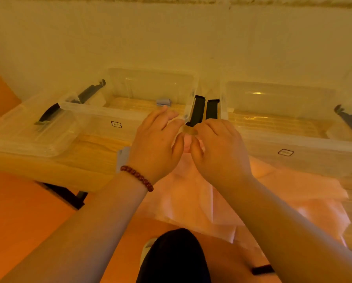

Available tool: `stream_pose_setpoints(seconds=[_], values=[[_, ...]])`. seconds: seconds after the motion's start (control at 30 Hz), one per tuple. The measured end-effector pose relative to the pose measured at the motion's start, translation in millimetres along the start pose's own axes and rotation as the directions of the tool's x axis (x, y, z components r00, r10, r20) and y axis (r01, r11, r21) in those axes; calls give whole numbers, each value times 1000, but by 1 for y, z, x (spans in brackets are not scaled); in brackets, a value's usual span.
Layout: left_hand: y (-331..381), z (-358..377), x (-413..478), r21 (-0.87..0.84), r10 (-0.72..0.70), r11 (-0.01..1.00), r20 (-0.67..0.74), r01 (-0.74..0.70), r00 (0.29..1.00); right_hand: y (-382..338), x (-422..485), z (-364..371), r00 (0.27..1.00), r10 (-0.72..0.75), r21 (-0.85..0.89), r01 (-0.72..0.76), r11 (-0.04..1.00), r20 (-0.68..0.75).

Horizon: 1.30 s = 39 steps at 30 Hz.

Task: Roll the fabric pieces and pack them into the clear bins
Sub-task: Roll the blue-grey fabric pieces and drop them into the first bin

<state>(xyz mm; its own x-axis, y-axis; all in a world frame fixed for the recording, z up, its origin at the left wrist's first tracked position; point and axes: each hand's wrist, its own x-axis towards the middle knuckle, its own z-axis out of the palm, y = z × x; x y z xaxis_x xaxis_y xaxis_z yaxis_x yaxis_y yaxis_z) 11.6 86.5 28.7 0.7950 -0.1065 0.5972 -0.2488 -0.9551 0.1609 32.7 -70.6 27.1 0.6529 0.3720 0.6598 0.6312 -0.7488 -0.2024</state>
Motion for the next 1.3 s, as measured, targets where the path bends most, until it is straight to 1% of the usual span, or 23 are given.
stream_pose_setpoints(seconds=[0.07, 0.2, 0.33, 0.4, 0.53, 0.67, 0.77, 0.83, 0.9, 1.0, 1.1, 1.2, 1.23, 1.3], values=[[2, 0, -16, 26, 5, 1000, 4, -5, 1000, -3, -13, 0, 1000, 1, -13, -1, 1000, -14], [4, -3, -46, 54, -23, 998, 61, 19, 998, -10, -37, -2, 998, 24, -62, -20, 998, 53], [2, -7, -67, 61, -73, 996, 120, 66, 990, -19, -53, -4, 995, 50, -78, -43, 996, 84], [-3, -9, -72, 65, -92, 994, 122, 84, 988, -23, -55, -3, 990, 70, -104, -57, 993, 123], [-25, -8, -76, 53, -176, 984, 117, 171, 977, -28, -53, -1, 968, 118, -126, -91, 988, 220], [-43, -5, -75, 25, -254, 966, 239, 256, 937, -30, -51, 7, 953, 149, -117, -122, 986, 263], [-47, -2, -74, 29, -298, 951, 361, 309, 883, -31, -47, 15, 935, 167, -123, -134, 983, 314], [-48, 1, -74, 28, -302, 949, 380, 315, 875, -32, -45, 19, 924, 177, -121, -144, 982, 338], [-51, 4, -73, 7, -307, 945, 372, 328, 876, -32, -44, 22, 923, 184, -113, -155, 981, 339], [-51, 1, -70, -51, -350, 919, 348, 391, 870, -32, -42, 24, 914, 204, -111, -176, 978, 350], [-52, -3, -69, -171, -393, 886, 212, 430, 895, -31, -41, 23, 909, 219, -103, -195, 975, 354], [-48, -10, -67, -323, -414, 854, 55, 408, 909, -32, -39, 22, 907, 236, -81, -221, 972, 350], [-45, -13, -66, -357, -417, 845, 25, 398, 909, -33, -38, 22, 910, 238, -66, -229, 971, 339], [-36, -18, -61, -454, -445, 793, 26, 407, 895, -34, -36, 21, 924, 237, 5, -250, 968, 301]])
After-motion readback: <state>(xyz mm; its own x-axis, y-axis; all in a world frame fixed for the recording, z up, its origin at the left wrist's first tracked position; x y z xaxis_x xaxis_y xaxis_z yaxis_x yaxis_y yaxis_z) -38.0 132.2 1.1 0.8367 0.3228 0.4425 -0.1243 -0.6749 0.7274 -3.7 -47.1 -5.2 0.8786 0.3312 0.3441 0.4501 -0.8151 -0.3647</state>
